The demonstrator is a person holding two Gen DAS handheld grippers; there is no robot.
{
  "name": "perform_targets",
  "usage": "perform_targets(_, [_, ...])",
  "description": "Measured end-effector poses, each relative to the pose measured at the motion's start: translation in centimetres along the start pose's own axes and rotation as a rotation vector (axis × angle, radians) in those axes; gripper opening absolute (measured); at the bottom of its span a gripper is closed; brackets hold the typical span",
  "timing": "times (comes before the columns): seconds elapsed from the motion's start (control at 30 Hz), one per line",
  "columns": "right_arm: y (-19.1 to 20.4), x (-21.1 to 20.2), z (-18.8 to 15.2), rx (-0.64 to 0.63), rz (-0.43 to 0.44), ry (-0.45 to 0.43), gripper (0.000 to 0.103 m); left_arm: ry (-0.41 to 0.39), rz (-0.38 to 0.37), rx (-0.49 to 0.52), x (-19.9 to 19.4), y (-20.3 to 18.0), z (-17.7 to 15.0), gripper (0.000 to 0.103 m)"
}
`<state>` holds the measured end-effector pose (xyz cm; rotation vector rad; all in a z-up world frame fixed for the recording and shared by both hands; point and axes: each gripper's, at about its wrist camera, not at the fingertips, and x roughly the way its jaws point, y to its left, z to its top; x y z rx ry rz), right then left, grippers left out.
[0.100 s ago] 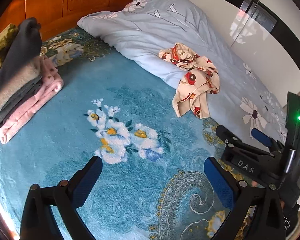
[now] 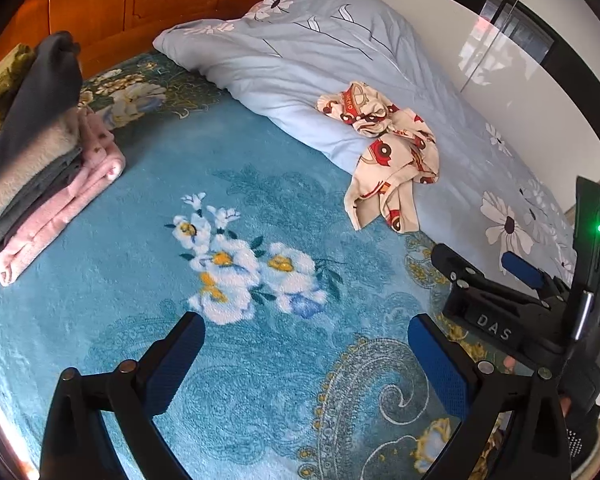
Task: Fold clothes
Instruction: 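Move both tools toward the cream car-print pants on the duvet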
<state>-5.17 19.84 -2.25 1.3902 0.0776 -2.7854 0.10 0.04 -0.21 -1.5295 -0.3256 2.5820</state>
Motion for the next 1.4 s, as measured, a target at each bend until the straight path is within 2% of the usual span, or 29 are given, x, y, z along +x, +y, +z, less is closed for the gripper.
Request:
perform_targets(0.13, [0.2,0.3,-0.1,-0.010,-0.006,0.015,0.103,-0.006,-0.001,0.000,0.1,0.0,-0.3,0.103])
perform_targets(0.17, [0.2,0.1,-0.4,-0.003,0.008,-0.007,0.103,-0.011,0.002,-0.002,0.1,0.0,-0.4,0.103])
perform_targets(0.3, [0.6,0.7,-0.1,-0.001,-0.002,0.024,0.103,-0.018,-0.012,0.012,-0.4,0.4,-0.1,0.103])
perform_targets(0.67, [1.7,2.7,1.1,-0.024,-0.021,0.042,0.103,-0.094,-0.056,0.060,-0.6,0.3,0.9,0.103])
perform_targets(1.0, [1.7,5.0,2.4,-0.017,-0.041,0.072,0.103,-0.119,-0.086,0.022,1.0,1.7,2.2,0.103])
perform_targets(1.4, [1.6,7.3,2.4,-0.011,-0.046,0.104,0.103,-0.096,-0.088,-0.002,2.9,2.1,2.3,0.103])
